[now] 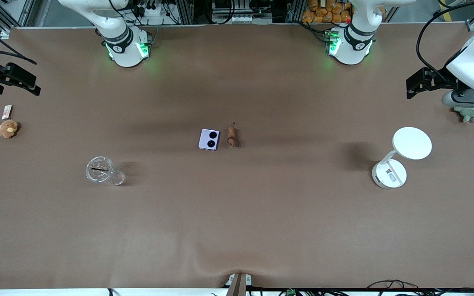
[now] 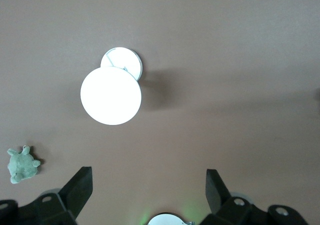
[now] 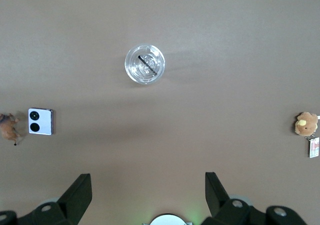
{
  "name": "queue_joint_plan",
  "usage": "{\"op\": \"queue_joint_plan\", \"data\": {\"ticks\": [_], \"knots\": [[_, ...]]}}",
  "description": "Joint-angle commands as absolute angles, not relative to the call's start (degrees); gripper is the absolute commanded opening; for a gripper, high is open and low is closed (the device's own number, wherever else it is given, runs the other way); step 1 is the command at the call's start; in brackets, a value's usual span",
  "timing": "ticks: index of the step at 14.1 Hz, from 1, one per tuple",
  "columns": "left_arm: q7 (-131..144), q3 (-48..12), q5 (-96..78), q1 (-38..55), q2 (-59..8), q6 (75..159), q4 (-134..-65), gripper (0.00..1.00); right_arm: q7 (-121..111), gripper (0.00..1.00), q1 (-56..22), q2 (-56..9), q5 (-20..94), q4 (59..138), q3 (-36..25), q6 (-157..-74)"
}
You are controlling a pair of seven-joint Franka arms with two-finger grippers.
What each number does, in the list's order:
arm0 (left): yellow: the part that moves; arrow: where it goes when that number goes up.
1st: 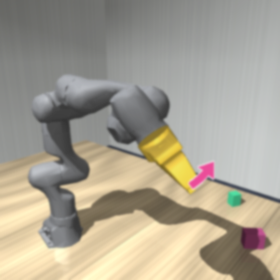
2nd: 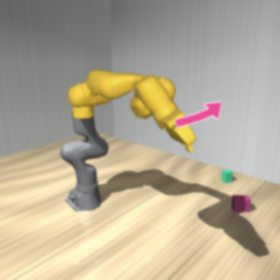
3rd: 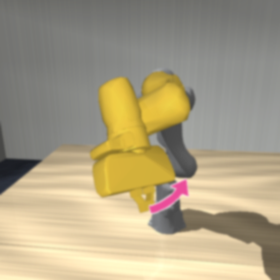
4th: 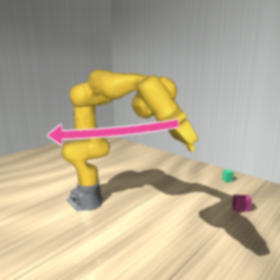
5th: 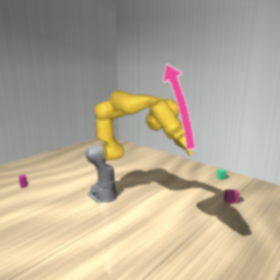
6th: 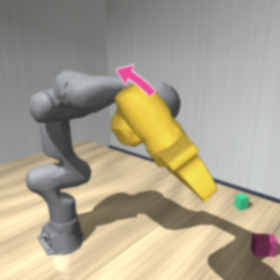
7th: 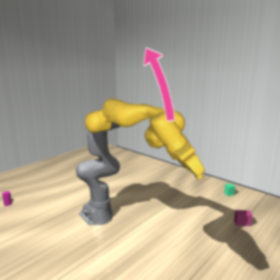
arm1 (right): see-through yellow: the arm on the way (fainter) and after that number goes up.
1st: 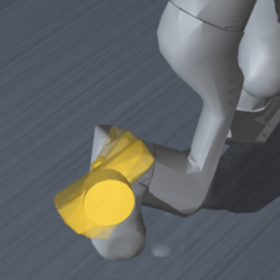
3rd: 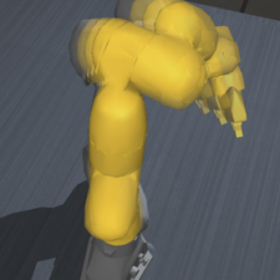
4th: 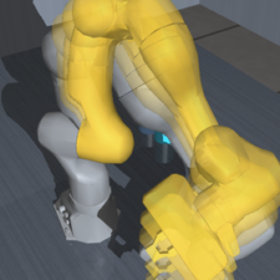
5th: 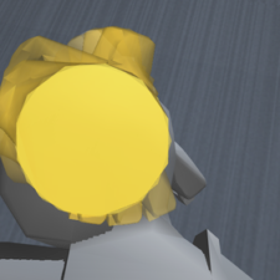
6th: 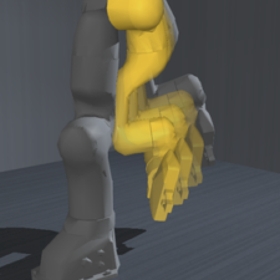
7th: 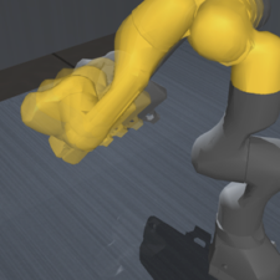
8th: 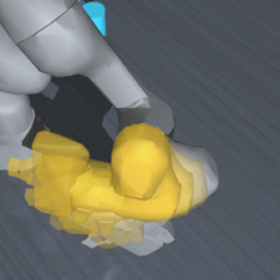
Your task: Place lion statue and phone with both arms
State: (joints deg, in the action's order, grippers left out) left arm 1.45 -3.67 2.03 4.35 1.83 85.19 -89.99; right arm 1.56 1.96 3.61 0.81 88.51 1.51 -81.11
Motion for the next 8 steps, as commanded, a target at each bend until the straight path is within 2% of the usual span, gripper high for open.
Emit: {"op": "queue_joint_plan", "data": {"ticks": [1, 8], "knots": [[0.3, -4.0, 2.1, 3.9, 1.3, 84.7, -89.0, 1.0, 0.2, 1.0, 1.6, 5.1, -0.4, 90.1, 1.5, -81.1], [2.3, -4.0, 1.7, 4.0, 1.2, 84.4, -89.0, 1.0, 0.3, 1.0, 1.4, 5.0, -0.1, 90.1, 1.3, -81.1]]}}
